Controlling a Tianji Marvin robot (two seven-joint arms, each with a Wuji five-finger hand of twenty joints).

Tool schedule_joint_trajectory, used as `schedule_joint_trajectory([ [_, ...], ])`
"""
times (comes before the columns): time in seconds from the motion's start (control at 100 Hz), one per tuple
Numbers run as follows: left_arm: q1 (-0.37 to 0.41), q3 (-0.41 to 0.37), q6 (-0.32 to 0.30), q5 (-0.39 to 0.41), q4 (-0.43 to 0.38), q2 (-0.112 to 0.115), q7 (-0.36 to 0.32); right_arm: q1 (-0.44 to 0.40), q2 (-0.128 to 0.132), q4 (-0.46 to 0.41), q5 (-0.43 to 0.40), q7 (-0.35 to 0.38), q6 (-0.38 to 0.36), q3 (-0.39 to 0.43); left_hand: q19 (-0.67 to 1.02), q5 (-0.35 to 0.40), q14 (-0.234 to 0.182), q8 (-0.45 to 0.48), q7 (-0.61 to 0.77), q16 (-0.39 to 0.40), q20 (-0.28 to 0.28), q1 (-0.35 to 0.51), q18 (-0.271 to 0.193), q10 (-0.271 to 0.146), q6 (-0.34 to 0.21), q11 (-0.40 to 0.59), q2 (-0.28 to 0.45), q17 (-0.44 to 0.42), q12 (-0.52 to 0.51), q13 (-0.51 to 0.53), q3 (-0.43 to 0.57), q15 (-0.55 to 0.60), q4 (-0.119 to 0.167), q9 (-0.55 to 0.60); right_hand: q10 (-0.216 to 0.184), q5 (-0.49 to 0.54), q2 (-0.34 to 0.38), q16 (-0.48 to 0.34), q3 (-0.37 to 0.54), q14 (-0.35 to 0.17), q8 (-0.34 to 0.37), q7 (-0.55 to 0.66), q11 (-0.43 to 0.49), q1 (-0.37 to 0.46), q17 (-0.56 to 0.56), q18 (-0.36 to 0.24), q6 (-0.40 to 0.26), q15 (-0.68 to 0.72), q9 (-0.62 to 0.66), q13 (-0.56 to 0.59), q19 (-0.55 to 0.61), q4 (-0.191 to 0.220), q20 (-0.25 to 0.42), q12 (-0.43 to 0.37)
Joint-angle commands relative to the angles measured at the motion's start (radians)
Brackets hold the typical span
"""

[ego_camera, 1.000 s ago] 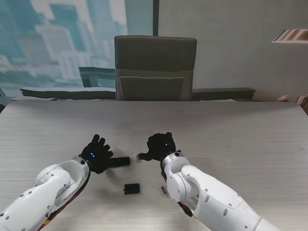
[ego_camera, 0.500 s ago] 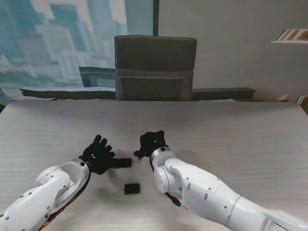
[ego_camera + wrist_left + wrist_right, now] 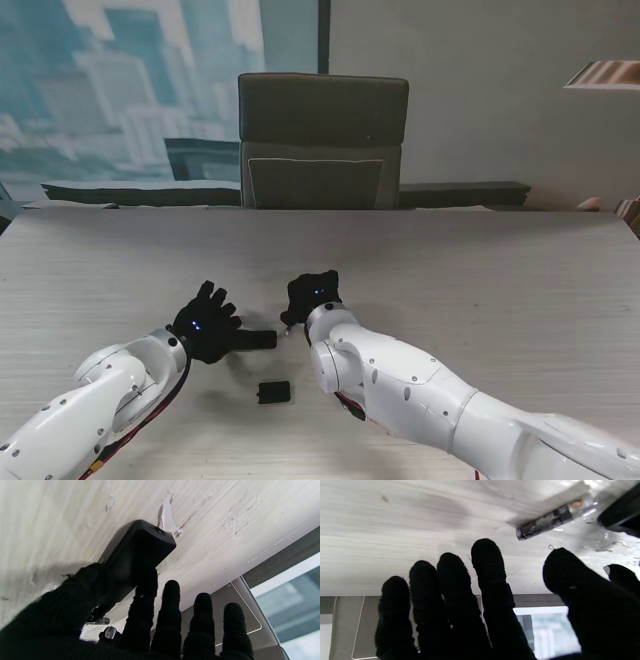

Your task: Install the batteries into the remote control and close the cover

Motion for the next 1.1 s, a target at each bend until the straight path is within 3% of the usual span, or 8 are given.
schedule_joint_trajectory([
  [0.0,0.005,0.006,-0.006,-0.004,0.008,-0.001,-0.021,0.009,-0.013,0.017,0.006,0.011,0.001,-0.009,-0.021,0.031,0.025,-0.003,-0.022,0.005,-0.011,-0.007,0.031,0.023,-0.083,-0.001,0.006,-0.007,-0.005,0.019,-0.002,-0.007,0.011,-0.009,0.029,0.004,0.015,0.012,0.023,-0.013,0.005,0.000,0.010,0.022,-0.013,-0.009,0.014,0.020,0.008,0.000,0.027,0.022,0.013,-0.010],
  [0.18,0.007,0.002,-0.007,-0.013,0.006,-0.002,-0.029,0.026,-0.027,0.052,0.018,0.030,-0.010,-0.035,-0.021,0.033,0.024,0.000,-0.017,0.006,-0.011,-0.005,0.031,0.022,-0.082,-0.001,0.010,-0.006,-0.005,0.021,-0.002,-0.006,0.013,-0.009,0.027,0.000,-0.039,0.012,0.055,-0.014,0.002,-0.002,0.008,0.057,-0.011,-0.012,0.014,0.019,0.005,-0.001,0.027,0.022,0.013,-0.014],
  [0.24,0.010,0.000,-0.006,-0.012,0.005,-0.003,-0.031,0.029,-0.024,0.051,0.015,0.042,-0.018,-0.044,-0.022,0.033,0.025,0.001,-0.016,0.006,-0.012,-0.005,0.032,0.022,-0.083,0.000,0.011,-0.004,-0.005,0.021,-0.003,-0.006,0.013,-0.008,0.024,-0.024,-0.091,0.008,0.082,-0.018,-0.141,0.057,0.004,0.090,-0.011,-0.012,0.012,0.009,0.001,-0.002,0.027,-0.045,0.014,-0.021],
  [0.3,0.012,-0.002,-0.006,-0.012,0.002,-0.003,-0.033,0.028,-0.021,0.047,0.014,0.050,-0.022,-0.047,-0.022,0.034,0.025,0.001,-0.015,0.006,-0.012,-0.005,0.033,0.022,-0.080,0.000,0.012,-0.002,-0.005,0.022,-0.003,-0.006,0.013,-0.007,0.025,-0.054,-0.152,0.005,0.111,-0.019,-0.213,0.110,-0.003,0.138,-0.015,-0.012,0.013,0.000,-0.004,-0.006,0.018,-0.104,0.010,-0.023],
  [0.49,0.008,0.003,-0.007,-0.013,0.006,-0.002,-0.029,0.017,0.003,0.017,0.006,0.074,-0.028,-0.043,-0.025,0.036,0.024,0.000,-0.012,0.006,-0.013,-0.003,0.034,0.022,-0.084,0.000,0.011,0.000,-0.005,0.024,-0.006,-0.005,0.011,-0.006,0.025,-0.148,-0.272,-0.001,0.181,-0.025,-0.321,0.219,-0.021,0.275,-0.033,-0.013,0.025,-0.027,-0.033,-0.029,-0.003,-0.155,-0.004,-0.028],
  [0.67,-0.006,0.018,-0.005,-0.024,0.015,-0.003,-0.025,0.002,0.037,-0.025,-0.022,0.087,-0.041,-0.028,-0.025,0.037,0.024,0.000,-0.013,0.006,-0.013,-0.005,0.034,0.022,-0.079,0.000,0.015,0.000,-0.005,0.024,-0.007,-0.005,0.013,-0.005,0.027,-0.165,-0.292,-0.008,0.235,-0.032,-0.350,0.222,-0.044,0.341,-0.044,-0.015,0.032,-0.050,-0.044,-0.047,-0.017,-0.154,-0.013,-0.074],
  [0.94,-0.012,0.026,-0.001,-0.031,0.015,-0.004,-0.033,-0.026,0.081,-0.086,-0.079,0.057,-0.104,0.020,-0.025,0.041,0.027,-0.006,-0.008,0.006,-0.013,0.001,0.034,0.024,-0.086,0.000,0.014,0.001,-0.005,0.023,-0.013,-0.005,0.006,-0.003,0.005,-0.209,-0.198,-0.012,0.169,-0.057,-0.344,0.203,-0.036,0.240,-0.057,-0.029,-0.003,-0.074,-0.101,-0.077,-0.021,-0.160,-0.019,-0.054],
  [1.09,-0.013,0.025,-0.003,-0.031,0.014,-0.004,-0.036,-0.050,0.103,-0.123,-0.104,0.036,-0.146,0.058,-0.025,0.042,0.025,-0.010,-0.007,0.006,-0.013,0.001,0.034,0.022,-0.088,0.000,0.017,0.002,-0.005,0.024,-0.017,-0.004,0.006,-0.003,-0.004,-0.273,-0.196,-0.010,0.167,-0.074,-0.332,0.186,-0.037,0.247,-0.055,-0.042,-0.029,-0.080,-0.141,-0.093,-0.014,-0.158,-0.018,-0.045],
])
